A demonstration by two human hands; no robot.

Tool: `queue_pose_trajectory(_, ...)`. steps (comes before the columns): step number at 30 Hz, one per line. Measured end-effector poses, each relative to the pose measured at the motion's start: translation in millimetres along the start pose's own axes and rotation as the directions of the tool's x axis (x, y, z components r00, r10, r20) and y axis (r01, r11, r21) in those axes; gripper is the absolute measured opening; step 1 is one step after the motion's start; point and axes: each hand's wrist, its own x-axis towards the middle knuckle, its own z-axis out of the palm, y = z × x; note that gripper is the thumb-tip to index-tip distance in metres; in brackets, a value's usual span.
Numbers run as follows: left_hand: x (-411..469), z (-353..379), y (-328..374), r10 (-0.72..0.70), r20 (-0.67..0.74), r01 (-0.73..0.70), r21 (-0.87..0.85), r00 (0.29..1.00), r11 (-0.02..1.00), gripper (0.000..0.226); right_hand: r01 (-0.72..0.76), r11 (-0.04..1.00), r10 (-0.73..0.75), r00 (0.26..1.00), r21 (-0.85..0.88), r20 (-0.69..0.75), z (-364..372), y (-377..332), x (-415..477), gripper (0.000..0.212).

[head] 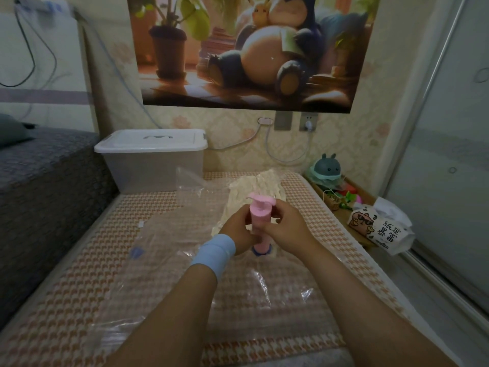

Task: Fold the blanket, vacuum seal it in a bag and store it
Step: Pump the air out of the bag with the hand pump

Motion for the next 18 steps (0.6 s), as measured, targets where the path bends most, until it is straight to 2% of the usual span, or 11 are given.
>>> queue_pose_trajectory(6, 2.5, 2.9, 1.3, -0.016, -0.05, 0.013, -0.048, 0.999, 0.999, 0.065, -0.076, 0.995, 0.076, 0.997, 0.067, -0.005, 3.9, 1.9, -4.3, 0.058)
queue_pose_trajectory(9, 1.9, 4.2, 4.4, -0.013, -0.132, 0.008, -0.039, 0.991, 0.999, 0.058, -0.084, 0.992, 0.088, 0.995, 0.096, -0.038, 1.9, 0.9, -1.3, 0.046)
queue_pose_trajectory(11, 1.8, 2.4, 8.7, 0.0, -0.161, -0.007, -0.046, 0.987, 0.999, 0.053, -0.093, 0.98, 0.1, 0.995, 0.176, -0.029, -1.3, -0.5, 4.2, 0.039)
queue_pose_trajectory(14, 1.8, -1.2, 16.6, 0.001, -0.081, -0.011, -0.121, 0.997, 0.993, 0.044, -0.119, 0.955, 0.139, 0.989, 0.273, -0.055, -4.4, -1.7, 10.1, 0.029)
queue_pose_trajectory(16, 2.1, -0.7, 21.0, -0.009, -0.077, -0.002, -0.137, 0.997, 0.991, 0.045, -0.158, 0.952, 0.183, 0.98, 0.262, -0.075, -7.1, -0.6, 11.0, 0.031)
queue_pose_trajectory(18, 1.4, 0.0, 25.6, -0.028, -0.146, 0.006, -0.151, 0.989, 0.989, 0.048, -0.21, 0.951, 0.223, 0.974, 0.227, -0.034, -9.2, -2.8, 11.9, 0.032)
